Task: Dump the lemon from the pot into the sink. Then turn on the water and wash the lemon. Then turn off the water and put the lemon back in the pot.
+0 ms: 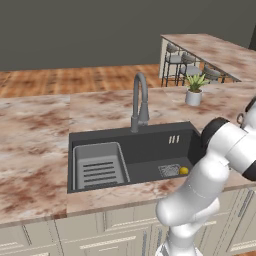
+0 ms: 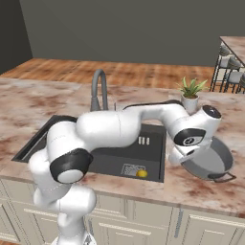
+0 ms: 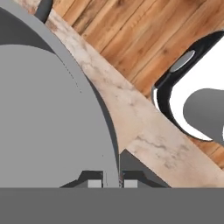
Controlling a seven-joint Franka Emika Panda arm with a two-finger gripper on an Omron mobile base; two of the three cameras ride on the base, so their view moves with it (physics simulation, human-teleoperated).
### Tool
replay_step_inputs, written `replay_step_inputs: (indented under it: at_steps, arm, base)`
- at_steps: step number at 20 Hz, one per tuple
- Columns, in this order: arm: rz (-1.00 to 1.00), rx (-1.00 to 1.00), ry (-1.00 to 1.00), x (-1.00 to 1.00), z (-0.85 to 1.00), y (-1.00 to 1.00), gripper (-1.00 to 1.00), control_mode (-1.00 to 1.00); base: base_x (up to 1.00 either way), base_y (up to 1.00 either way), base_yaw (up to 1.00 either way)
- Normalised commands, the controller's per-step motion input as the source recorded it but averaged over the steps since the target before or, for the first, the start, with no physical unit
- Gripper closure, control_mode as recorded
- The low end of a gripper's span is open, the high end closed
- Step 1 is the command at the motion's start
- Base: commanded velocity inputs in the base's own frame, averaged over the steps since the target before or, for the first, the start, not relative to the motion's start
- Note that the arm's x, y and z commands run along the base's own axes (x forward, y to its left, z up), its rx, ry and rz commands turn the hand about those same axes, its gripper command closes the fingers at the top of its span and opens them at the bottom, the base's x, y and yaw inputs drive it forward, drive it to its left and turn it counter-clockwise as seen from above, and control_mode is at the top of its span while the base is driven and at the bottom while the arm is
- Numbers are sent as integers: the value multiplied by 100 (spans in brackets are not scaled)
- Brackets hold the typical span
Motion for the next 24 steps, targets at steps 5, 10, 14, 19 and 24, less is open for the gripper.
replay_step_inputs:
  at_steps: [5,10,14,19,24]
  arm:
    - [22,0,-3,5,-70,-1,100,-100]
    - [18,0,-1,23,-57,0,100,-100]
    - [15,0,-1,29,-47,1,100,-100]
    - [14,0,-4,12,-40,-1,100,-100]
    - [13,0,-10,0,-33,-22,100,-100]
  base:
    - [0,0,0]
    - [0,0,0]
    - [0,0,0]
    - [0,0,0]
    - [0,0,0]
